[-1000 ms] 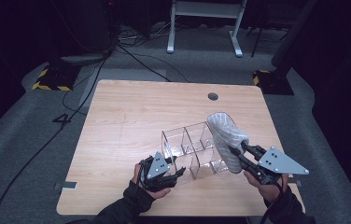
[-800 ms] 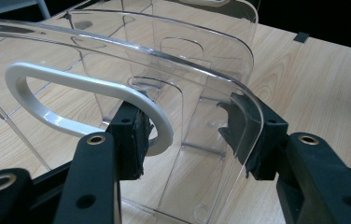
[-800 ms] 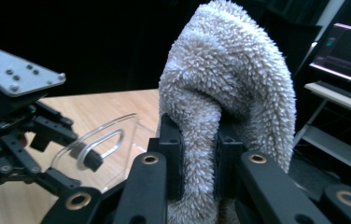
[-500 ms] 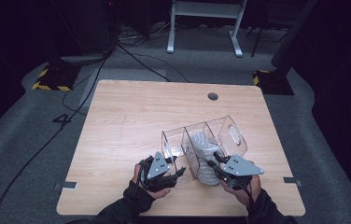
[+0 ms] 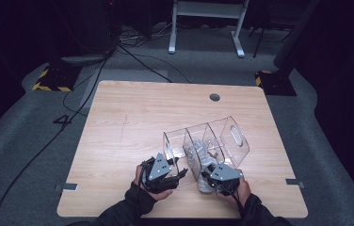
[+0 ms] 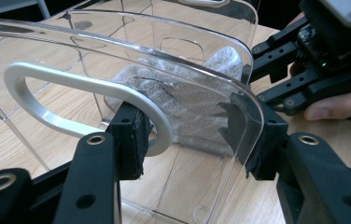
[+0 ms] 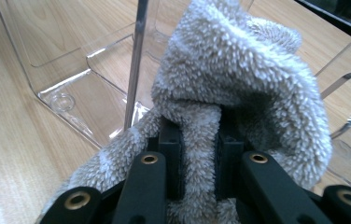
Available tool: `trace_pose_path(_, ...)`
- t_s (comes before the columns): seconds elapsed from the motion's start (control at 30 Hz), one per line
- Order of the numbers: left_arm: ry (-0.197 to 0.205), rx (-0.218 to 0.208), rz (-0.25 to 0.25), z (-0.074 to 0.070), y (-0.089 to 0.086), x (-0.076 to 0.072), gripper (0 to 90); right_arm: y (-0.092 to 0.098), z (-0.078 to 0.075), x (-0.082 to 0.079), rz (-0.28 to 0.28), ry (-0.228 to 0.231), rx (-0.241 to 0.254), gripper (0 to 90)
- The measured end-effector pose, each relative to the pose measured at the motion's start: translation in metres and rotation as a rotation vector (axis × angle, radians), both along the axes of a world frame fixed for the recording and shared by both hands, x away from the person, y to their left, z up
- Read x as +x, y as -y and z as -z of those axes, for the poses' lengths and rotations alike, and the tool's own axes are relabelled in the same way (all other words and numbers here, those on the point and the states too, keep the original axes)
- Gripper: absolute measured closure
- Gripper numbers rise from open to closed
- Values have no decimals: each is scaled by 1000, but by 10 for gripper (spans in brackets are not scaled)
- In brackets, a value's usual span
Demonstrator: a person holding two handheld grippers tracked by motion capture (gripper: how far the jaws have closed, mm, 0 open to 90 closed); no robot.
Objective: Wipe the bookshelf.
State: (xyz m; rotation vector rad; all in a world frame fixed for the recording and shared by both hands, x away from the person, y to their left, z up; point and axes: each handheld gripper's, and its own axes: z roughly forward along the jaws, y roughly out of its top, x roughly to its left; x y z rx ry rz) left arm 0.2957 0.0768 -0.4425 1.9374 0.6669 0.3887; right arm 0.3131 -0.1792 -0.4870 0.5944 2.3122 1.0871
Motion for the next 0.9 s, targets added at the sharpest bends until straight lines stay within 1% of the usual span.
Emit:
trace_pose_path(0.07,0,0,-1,0,0,0,499,0,-1,3,1,-4,-1,780)
trace_pose_path(0.13,1,1,-3,0,0,0,499,-1,-5,4,9,12,6,781)
trace_pose_path(0.2,-1,-3,-4,0,1,-1,499,0,-18,2,5,36,55,782)
trace_pose_path(0.23,-1,-3,-4,0,1,-1,500,1,-26,0,1,64,79,782)
trace_pose_path(0.27,0,-3,-4,0,1,-1,499,3,-38,-2,-3,98,119,783)
trace_pose_path(0.3,2,-2,-4,0,1,0,499,5,-47,-4,-5,117,154,783)
trace_pose_path(0.33,3,-2,-3,0,1,0,499,7,-53,-6,-9,134,176,783)
trace_pose_path(0.4,-1,-5,-1,1,2,0,499,12,-70,-10,-21,186,238,783)
trace_pose_path(0.43,2,-2,-3,0,1,0,499,14,-78,-12,-22,214,254,783)
trace_pose_path(0.47,1,-2,-2,0,1,0,499,16,-87,-15,-16,253,281,783)
trace_pose_path(0.5,2,-2,-1,0,1,0,499,18,-92,-17,-9,276,295,783)
trace_pose_path(0.53,2,-4,-3,1,1,0,499,20,-96,-17,1,283,306,783)
trace_pose_path(0.6,3,-3,-2,1,2,0,499,21,-97,-17,3,288,313,783)
trace_pose_path(0.67,4,-5,-1,1,2,0,499,20,-91,-15,-8,250,288,783)
trace_pose_path(0.73,3,-2,-2,1,2,0,499,15,-78,-12,-20,212,237,783)
trace_pose_path(0.77,2,-2,-2,1,2,0,499,12,-69,-10,-29,187,210,783)
trace_pose_path(0.83,3,-2,-2,1,2,0,499,8,-57,-8,-39,151,171,782)
trace_pose_path(0.87,2,-3,-2,1,2,0,498,6,-50,-7,-39,137,157,782)
trace_pose_path(0.9,2,-2,-2,1,2,0,498,6,-44,-7,-36,121,154,782)
